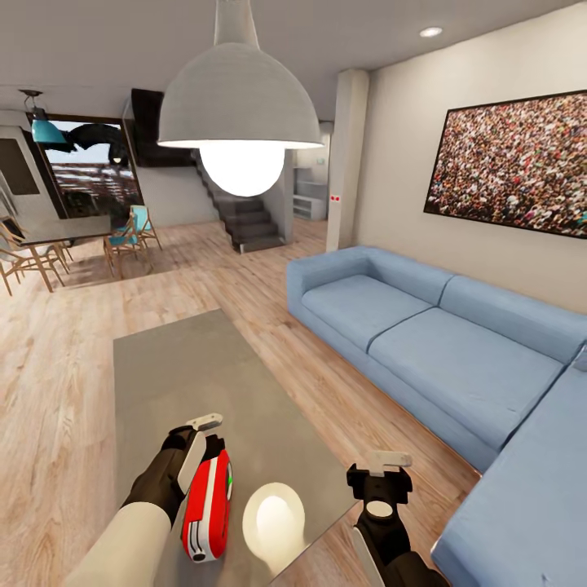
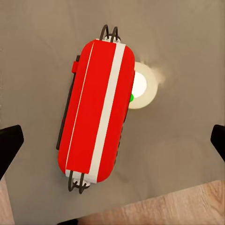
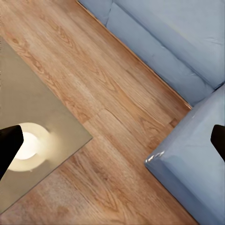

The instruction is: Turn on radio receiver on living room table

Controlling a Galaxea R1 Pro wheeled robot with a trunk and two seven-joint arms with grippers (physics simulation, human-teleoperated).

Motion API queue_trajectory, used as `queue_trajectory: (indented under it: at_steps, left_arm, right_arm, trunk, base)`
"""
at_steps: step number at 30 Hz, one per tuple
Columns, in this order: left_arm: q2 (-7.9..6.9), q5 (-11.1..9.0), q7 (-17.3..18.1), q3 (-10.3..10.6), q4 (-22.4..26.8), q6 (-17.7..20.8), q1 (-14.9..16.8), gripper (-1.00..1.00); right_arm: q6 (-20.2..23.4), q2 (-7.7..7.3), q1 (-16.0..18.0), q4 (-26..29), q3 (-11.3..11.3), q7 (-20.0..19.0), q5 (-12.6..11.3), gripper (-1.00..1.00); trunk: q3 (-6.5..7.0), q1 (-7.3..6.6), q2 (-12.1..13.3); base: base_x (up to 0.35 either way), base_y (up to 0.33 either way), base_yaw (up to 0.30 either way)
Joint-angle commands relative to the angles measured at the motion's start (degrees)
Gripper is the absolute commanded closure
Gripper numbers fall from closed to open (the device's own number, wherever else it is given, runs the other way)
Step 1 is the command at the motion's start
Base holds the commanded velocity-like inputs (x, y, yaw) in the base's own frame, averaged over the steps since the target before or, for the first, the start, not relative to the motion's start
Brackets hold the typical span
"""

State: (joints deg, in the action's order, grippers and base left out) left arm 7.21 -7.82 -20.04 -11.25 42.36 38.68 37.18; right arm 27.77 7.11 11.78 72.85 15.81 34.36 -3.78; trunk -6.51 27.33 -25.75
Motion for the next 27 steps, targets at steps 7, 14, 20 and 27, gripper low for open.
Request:
queue_trajectory:
  at_steps: [7,14,20,27]
  left_arm:
    - [0.0,0.0,0.0,0.0,0.0,0.05,0.0,-1.0]
    - [0.0,0.0,0.0,0.0,0.0,0.05,0.0,-1.0]
    - [0.0,0.0,0.0,0.0,0.0,0.07,0.0,-1.0]
    - [0.0,0.0,0.0,-0.07,-0.07,0.06,0.0,-1.0]
  right_arm:
    - [0.16,0.01,0.0,-0.01,0.01,0.0,0.0,-1.0]
    - [0.38,0.01,0.0,0.0,-0.06,0.0,-0.24,-1.0]
    - [0.44,0.01,0.0,0.0,-0.13,0.0,-0.26,-1.0]
    - [0.44,0.01,0.0,-0.03,-0.16,0.0,-0.27,-1.0]
  trunk:
    - [1.25,-1.54,2.83]
    - [0.77,-1.54,2.83]
    - [0.2,-1.54,2.83]
    - [-0.46,-1.54,2.83]
  base:
    - [0.0,0.0,0.0]
    - [0.0,0.0,0.0]
    - [0.0,0.0,0.0]
    - [0.0,0.0,0.0]
